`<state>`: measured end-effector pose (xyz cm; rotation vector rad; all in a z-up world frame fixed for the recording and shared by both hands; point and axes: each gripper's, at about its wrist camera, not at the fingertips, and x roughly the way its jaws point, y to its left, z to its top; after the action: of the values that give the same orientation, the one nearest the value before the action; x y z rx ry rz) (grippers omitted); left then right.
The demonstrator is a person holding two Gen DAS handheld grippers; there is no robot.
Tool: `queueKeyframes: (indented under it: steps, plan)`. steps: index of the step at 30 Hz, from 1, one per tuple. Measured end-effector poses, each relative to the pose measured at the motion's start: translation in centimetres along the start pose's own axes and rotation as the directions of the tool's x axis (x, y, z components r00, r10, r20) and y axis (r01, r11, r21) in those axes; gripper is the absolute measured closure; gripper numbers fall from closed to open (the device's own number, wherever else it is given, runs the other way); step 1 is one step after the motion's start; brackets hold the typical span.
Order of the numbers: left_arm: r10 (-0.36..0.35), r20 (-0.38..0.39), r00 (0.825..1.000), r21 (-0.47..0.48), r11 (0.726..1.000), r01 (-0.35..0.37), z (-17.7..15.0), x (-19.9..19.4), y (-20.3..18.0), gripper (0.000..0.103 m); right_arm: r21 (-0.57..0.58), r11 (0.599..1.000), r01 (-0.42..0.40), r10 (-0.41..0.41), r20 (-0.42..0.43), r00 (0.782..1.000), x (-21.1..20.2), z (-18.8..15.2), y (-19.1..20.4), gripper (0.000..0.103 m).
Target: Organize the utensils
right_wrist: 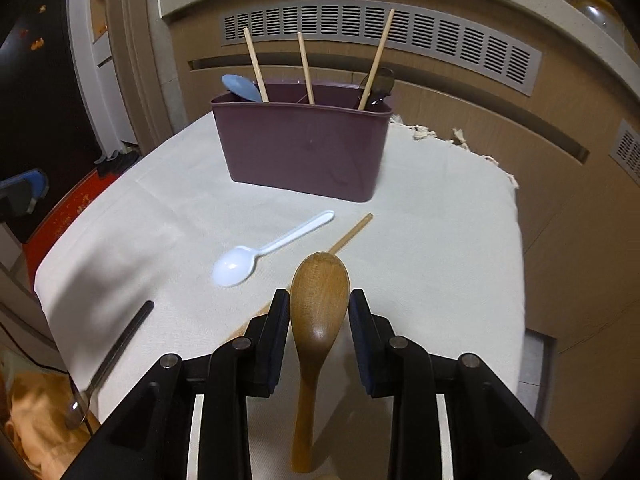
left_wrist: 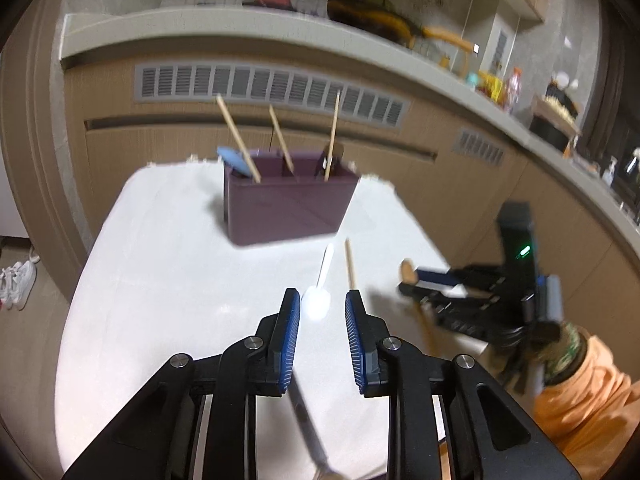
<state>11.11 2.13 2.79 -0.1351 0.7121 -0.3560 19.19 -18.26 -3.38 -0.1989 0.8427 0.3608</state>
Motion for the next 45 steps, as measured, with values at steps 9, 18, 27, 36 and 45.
queueKeyframes:
  steps: [9,18,27,36,45]
  plan:
    - [0.091,-0.334,0.938,0.113,0.992,-0.056,-6.4,6.5,-1.4,0.069,0.0,0.999,-0.044,0.044,-0.018,0.999,0.2,-1.4,0.7,0.075]
    - [0.17,-0.383,0.908,0.135,0.983,-0.127,-7.1,9.7,-1.5,0.086,-0.009,0.999,-0.053,0.053,-0.01,0.999,0.1,-1.9,0.9,0.075]
    - [0.144,-0.304,0.942,0.099,0.988,-0.119,-5.8,8.5,-1.6,0.091,-0.007,0.998,-0.064,0.064,0.037,0.997,-1.0,-1.9,0.6,0.075]
    - [0.115,-0.033,0.993,0.038,0.993,-0.113,1.0,4.4,-1.5,0.091,0.023,0.992,-0.128,0.121,0.18,0.976,-5.2,1.1,-0.7,0.075]
    - [0.09,0.416,0.905,0.036,0.993,-0.115,15.1,-0.5,-2.4,0.091,-0.049,0.999,-0.004,0.027,0.488,0.872,-13.9,13.3,-1.8,0.075]
